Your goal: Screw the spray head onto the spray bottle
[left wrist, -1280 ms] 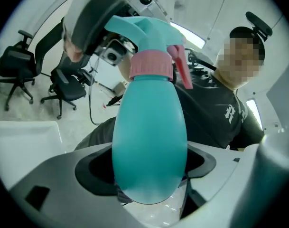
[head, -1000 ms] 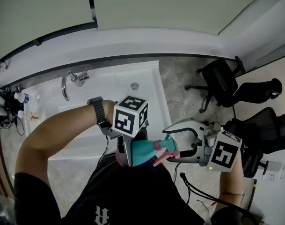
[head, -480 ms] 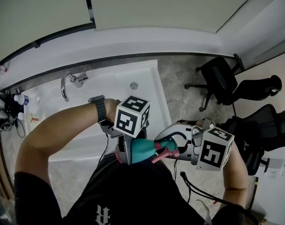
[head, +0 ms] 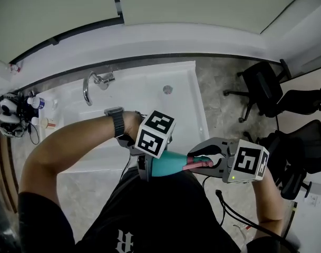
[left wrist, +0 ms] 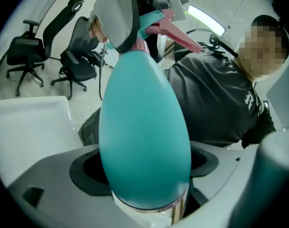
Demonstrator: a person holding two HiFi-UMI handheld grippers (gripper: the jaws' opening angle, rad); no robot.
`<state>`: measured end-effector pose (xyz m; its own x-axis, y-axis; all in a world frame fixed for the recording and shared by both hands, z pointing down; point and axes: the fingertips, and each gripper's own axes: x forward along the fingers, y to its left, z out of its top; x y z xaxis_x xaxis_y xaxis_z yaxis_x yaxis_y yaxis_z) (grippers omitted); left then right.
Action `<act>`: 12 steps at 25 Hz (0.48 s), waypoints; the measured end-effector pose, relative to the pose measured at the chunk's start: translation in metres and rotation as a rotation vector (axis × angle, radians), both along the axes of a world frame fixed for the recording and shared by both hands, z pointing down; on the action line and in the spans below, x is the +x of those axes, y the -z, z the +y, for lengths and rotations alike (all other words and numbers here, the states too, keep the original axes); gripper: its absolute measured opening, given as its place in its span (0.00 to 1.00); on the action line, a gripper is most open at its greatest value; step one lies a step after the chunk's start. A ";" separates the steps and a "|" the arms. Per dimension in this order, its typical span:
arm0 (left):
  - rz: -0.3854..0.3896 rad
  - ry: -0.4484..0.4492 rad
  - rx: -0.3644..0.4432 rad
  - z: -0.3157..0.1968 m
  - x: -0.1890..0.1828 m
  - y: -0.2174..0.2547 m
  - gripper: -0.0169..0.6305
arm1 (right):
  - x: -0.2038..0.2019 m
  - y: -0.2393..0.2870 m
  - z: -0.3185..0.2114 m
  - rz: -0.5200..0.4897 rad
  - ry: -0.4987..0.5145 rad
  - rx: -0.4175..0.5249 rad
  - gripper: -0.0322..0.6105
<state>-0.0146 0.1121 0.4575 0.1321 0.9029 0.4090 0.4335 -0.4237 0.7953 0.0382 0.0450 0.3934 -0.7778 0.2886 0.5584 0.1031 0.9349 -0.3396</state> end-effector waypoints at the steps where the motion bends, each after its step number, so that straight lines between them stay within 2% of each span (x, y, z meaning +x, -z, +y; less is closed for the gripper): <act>1: -0.005 0.021 -0.009 -0.001 0.000 0.000 0.69 | 0.000 -0.003 -0.002 -0.006 -0.053 -0.077 0.25; 3: -0.021 0.047 -0.002 -0.005 0.000 -0.002 0.69 | 0.001 -0.009 -0.009 -0.020 -0.178 -0.258 0.25; 4: -0.034 0.049 0.028 -0.010 -0.001 -0.005 0.69 | 0.002 -0.012 -0.014 -0.025 -0.248 -0.356 0.25; 5: -0.051 0.047 0.081 -0.016 -0.001 -0.009 0.69 | 0.004 -0.017 -0.020 -0.029 -0.328 -0.463 0.25; 7: -0.093 0.029 0.243 -0.036 -0.002 -0.022 0.69 | 0.007 -0.027 -0.033 -0.048 -0.510 -0.716 0.25; 9: -0.124 -0.007 0.374 -0.052 -0.003 -0.031 0.69 | 0.005 -0.027 -0.042 -0.111 -0.636 -0.925 0.25; 10: -0.123 -0.021 0.392 -0.055 -0.003 -0.031 0.69 | 0.004 -0.025 -0.045 -0.146 -0.671 -0.963 0.25; 12: -0.089 -0.019 0.358 -0.054 0.001 -0.025 0.69 | 0.008 -0.020 -0.053 -0.195 -0.731 -0.911 0.26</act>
